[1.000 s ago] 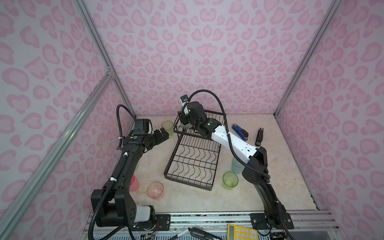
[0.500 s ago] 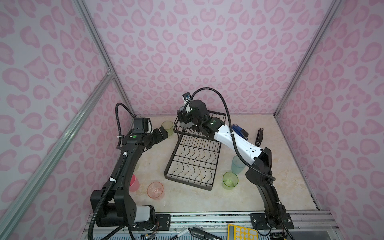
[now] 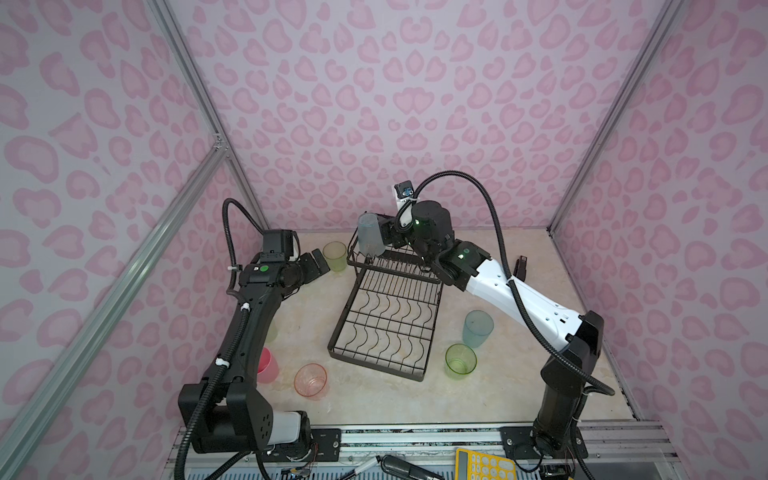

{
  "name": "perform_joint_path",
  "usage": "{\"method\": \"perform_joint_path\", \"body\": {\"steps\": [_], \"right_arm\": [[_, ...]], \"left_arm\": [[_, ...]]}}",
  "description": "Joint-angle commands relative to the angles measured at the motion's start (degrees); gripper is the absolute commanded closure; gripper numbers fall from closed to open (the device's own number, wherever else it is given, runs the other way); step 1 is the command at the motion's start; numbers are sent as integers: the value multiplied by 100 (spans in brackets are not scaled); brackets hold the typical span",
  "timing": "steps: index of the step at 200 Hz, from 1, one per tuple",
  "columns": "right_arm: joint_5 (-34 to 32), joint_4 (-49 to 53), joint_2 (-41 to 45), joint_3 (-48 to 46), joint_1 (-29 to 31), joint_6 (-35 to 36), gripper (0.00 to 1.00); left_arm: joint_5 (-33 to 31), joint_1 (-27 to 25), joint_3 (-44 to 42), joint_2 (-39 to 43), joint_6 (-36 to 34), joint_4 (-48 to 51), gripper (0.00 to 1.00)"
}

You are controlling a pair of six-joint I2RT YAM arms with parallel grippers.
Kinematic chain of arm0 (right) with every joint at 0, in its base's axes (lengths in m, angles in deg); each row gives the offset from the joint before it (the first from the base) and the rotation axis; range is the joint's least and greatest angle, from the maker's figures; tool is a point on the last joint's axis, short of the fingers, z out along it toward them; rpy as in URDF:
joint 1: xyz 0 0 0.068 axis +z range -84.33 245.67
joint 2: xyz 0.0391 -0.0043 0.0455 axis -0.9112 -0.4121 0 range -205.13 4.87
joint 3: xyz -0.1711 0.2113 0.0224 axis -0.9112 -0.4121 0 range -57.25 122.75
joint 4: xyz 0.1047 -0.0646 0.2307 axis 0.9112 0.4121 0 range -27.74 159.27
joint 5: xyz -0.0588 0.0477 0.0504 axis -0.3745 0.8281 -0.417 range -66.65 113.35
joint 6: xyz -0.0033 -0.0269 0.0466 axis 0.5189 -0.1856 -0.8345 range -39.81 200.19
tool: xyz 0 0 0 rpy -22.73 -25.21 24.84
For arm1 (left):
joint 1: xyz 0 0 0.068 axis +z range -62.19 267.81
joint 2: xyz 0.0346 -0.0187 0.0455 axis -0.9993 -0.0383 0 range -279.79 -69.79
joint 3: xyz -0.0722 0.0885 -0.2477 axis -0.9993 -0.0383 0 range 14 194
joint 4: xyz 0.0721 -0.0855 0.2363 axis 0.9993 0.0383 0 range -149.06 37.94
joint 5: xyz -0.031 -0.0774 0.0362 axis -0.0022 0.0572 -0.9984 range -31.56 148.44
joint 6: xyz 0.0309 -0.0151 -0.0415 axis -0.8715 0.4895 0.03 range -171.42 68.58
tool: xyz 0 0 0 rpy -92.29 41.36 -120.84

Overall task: Load the cups into the dish rack
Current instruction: 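Release the teal cup in the rack and withdraw the right gripper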

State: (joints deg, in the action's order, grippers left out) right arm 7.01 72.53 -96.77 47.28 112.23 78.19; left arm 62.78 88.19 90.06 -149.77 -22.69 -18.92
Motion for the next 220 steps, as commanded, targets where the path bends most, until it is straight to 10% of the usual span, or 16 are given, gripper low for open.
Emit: {"method": "perform_joint_path", "body": {"steps": [1, 96, 220], "right_arm": [[-139, -258, 465, -626, -17, -139, 12], [-147, -359, 2464, -3176, -665, -1064, 15], [-166, -7, 3044, -4121, -911, -1382, 17]], "left_arm": [[-467, 23, 247, -141, 138, 295, 5], [-355, 49, 1181, -1401, 1307, 746, 19], [-460, -270, 2749, -3275, 2759, 731, 37]]}}
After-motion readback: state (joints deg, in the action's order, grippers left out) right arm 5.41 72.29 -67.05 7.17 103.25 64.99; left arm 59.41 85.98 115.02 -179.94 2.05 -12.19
